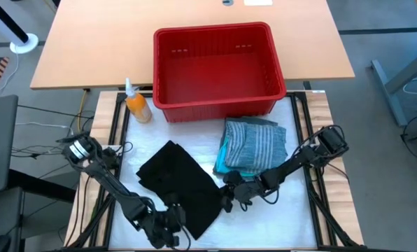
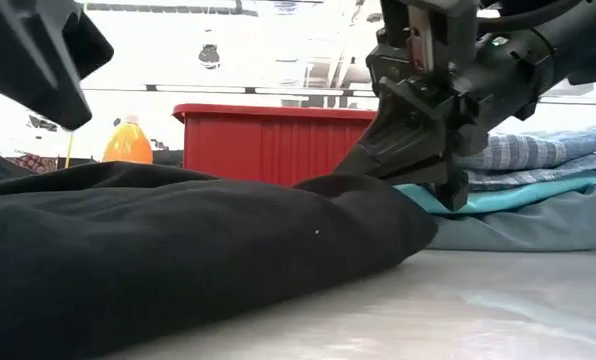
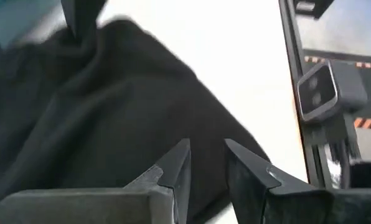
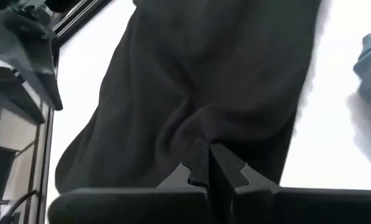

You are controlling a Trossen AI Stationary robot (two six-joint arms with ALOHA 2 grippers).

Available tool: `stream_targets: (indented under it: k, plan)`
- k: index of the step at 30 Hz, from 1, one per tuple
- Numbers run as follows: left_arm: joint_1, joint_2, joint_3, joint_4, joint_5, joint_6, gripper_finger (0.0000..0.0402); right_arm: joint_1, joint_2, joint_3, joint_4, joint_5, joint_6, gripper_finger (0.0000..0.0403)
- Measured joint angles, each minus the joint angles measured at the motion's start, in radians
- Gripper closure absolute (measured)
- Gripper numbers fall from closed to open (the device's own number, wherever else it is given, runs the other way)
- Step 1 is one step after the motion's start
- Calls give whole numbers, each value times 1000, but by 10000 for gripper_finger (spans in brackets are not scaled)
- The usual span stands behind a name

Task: Fold Laundry from Bin
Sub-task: Fold the black shirt

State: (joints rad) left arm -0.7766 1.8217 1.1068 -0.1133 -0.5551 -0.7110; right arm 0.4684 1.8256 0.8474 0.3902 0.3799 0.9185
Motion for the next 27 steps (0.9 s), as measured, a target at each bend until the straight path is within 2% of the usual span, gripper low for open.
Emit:
stream_targets:
  k: [7,13,22,27]
  plan:
    - [35,62,1,129,31,63,319,10,-1,1,-76,-51,24,385]
    - [58,150,0,325,177,12,319,16,-1,1,-133,-60,27,385]
    - [58,153,0,325,314,-115,351,14,-1,0,-143,-41,16,385]
    - [58,153,0,334,330,-99,380,14,-1,0,-149,-36,15,385]
